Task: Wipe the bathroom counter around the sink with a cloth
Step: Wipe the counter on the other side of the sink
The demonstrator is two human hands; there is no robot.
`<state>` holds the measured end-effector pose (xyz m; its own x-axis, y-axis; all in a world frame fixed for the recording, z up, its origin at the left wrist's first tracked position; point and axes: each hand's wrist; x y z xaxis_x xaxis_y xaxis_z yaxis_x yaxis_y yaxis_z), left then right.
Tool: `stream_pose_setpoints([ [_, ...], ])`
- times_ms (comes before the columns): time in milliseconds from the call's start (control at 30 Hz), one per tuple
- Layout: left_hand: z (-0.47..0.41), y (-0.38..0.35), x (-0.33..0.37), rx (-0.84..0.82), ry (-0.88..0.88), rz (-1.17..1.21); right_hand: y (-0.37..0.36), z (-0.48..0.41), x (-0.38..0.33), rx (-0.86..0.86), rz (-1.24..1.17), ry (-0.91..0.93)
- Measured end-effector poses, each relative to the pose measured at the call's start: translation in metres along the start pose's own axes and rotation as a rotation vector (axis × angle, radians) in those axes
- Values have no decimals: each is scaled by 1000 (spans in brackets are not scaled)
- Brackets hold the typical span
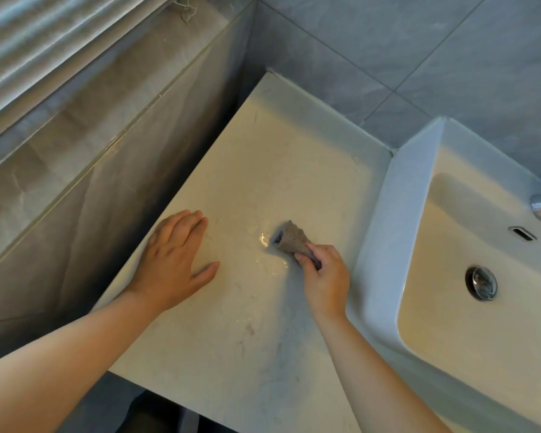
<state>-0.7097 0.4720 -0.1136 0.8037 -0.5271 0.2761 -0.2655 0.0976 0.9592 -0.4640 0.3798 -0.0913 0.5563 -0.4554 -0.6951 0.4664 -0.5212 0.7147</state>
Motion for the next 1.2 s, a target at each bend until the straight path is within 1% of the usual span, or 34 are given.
stream_pose_setpoints([
  [67,1,1,0,-21,-5,-6,10,-7,-7,4,-21,-13],
  [200,4,3,-1,-58,-23,-27,32,-45,-20,219,6,79],
  [267,5,2,-2,-66,-36,-41,33,-66,-17,278,79,88],
  [333,6,2,-2,-69,-47,-55,28,-81,-9,320,212,62],
  [400,7,2,-3,-73,-58,-59,20,-89,1,304,350,66],
  [467,7,1,-4,-68,-69,-52,12,-87,10,237,414,70],
  [500,8,1,-4,-66,-71,-49,8,-83,13,220,396,48],
  [567,8,0,-4,-66,-72,-47,3,-74,16,238,307,2],
  [867,7,1,-5,-77,-66,-26,-5,-23,16,298,160,-8],
  [1067,7,3,-4,-87,-69,-21,-1,26,12,237,135,8],
  [1200,7,7,-3,-86,-72,-31,16,36,-2,98,57,-84],
])
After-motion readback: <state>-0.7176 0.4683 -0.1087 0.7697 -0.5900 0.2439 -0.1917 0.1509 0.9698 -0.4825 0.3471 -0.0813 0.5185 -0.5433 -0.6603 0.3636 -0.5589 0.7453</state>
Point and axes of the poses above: each hand's wrist, its own z-axis away from the middle knuckle, its own y-axis out of the back of the hand, x = y × z, and after that the axes turned 10 degrees about x, right-handed
